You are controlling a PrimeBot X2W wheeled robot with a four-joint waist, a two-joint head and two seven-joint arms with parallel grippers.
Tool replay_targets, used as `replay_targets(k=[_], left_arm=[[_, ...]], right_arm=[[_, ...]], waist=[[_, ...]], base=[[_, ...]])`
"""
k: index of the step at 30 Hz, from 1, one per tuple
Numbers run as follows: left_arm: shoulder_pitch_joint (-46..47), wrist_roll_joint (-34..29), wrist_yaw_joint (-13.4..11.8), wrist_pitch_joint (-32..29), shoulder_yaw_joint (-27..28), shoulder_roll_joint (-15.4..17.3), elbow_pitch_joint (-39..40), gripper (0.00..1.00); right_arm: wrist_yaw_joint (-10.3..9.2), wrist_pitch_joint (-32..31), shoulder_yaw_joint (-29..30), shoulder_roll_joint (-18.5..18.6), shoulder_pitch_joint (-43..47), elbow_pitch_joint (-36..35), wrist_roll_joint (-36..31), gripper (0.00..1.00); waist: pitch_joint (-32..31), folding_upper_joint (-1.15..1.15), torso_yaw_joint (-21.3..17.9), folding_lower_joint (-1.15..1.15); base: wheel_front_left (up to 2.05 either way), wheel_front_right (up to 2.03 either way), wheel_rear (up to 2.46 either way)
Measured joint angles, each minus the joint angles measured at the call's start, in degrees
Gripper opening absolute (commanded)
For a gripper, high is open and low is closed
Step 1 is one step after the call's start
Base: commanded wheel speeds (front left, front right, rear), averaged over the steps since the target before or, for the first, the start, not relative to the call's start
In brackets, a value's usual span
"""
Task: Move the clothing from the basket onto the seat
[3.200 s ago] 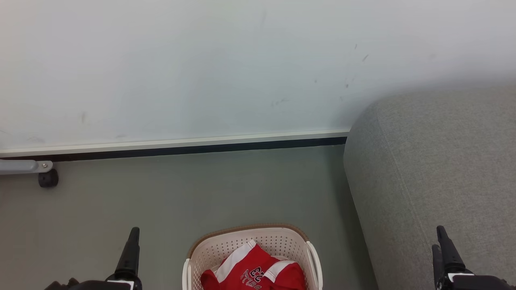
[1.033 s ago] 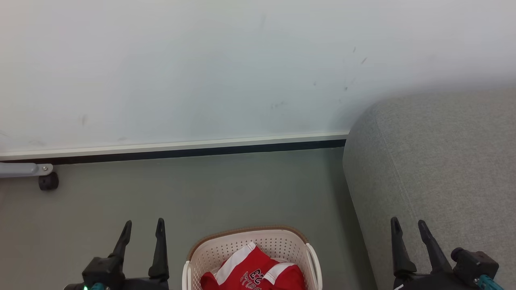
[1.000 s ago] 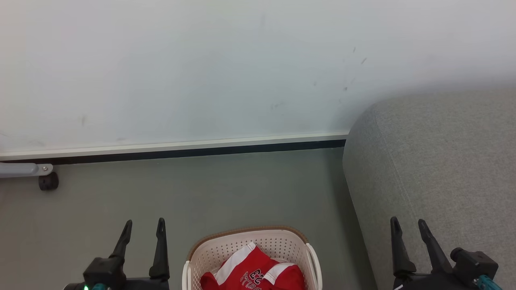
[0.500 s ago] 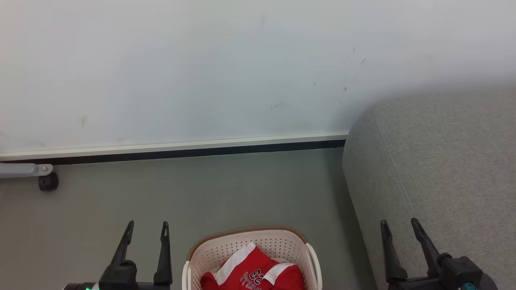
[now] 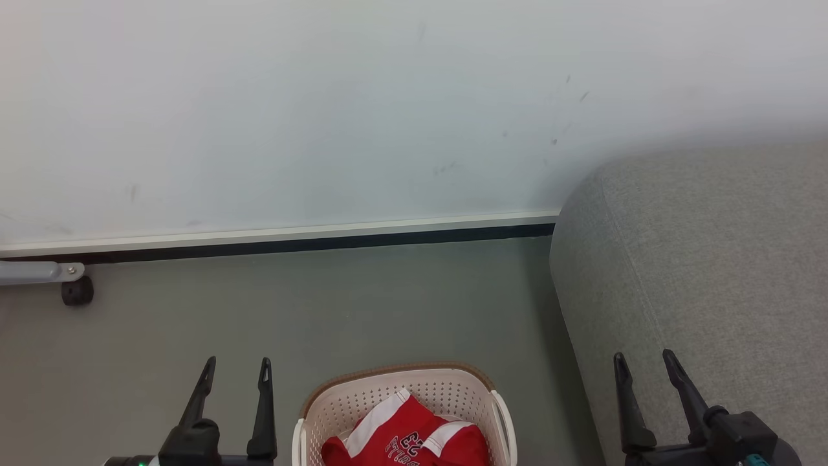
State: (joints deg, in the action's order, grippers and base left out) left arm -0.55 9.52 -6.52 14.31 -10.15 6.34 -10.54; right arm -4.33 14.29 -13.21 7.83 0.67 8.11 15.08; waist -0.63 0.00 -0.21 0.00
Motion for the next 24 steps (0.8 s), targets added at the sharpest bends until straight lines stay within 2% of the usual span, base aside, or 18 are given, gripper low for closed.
replay_targets(k=[14, 24], left_arm=[[-0.14, -0.04, 0.47, 0.0, 0.37, -0.14, 0.18, 1.0], [0.23, -0.96, 1.08, 0.01, -0.42, -0.09, 1.32, 1.0]], right_arm=[[0.31, 0.01, 0.65, -0.13, 0.5, -0.55, -0.53, 1.0], [0.33, 0.01, 1.92, -0.09, 0.42, -3.18, -0.96, 1.0]], waist=[[0.78, 0.0, 0.12, 0.0], [4.92, 0.0, 0.02, 0.0]], base=[[0.0, 0.0, 0.0], [0.0, 0.0, 0.0]])
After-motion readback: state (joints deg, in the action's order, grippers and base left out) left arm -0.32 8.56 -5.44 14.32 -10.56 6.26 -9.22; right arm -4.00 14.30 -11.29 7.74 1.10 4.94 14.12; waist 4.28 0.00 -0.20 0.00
